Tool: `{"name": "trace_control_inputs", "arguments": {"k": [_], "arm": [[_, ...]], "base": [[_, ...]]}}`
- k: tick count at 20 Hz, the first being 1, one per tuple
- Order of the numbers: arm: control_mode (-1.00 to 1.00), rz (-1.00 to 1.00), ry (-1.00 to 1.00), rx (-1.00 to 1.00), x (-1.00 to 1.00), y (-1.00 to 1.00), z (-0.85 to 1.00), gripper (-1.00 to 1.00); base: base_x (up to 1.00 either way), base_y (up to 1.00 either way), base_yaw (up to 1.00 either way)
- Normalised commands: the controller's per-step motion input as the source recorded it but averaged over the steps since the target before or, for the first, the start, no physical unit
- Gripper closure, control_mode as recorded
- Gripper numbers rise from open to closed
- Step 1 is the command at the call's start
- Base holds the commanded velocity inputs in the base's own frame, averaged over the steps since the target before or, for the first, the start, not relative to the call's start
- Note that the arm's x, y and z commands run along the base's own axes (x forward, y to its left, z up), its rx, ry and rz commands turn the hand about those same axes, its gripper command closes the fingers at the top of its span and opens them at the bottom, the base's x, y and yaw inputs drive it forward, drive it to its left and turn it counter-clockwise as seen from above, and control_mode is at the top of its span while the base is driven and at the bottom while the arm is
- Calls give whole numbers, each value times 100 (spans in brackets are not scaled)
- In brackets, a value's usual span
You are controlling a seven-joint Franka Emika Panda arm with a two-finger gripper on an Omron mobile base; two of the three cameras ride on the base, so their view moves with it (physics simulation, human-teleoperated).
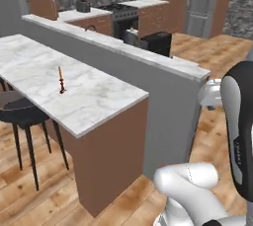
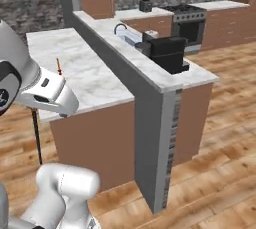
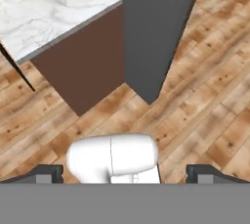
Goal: Get the candle and the beer from the cabinet and move them to the dining counter.
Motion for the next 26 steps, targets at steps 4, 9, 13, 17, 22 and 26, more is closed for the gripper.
{"name": "trace_control_inputs", "arguments": {"k": [4, 9, 13, 17, 22, 26], "arm": [[100, 0, 0, 0, 0, 0, 0, -100], [100, 0, 0, 0, 0, 0, 0, -100], [100, 0, 0, 0, 0, 0, 0, -100], [100, 0, 0, 0, 0, 0, 0, -100], [100, 0, 0, 0, 0, 0, 0, -100], [100, 0, 0, 0, 0, 0, 0, -100]], "base": [[-99, -6, -65], [-76, -1, -74], [-51, 0, -81], [-41, -2, -70], [-7, 0, -58], [31, 0, -14]]}}
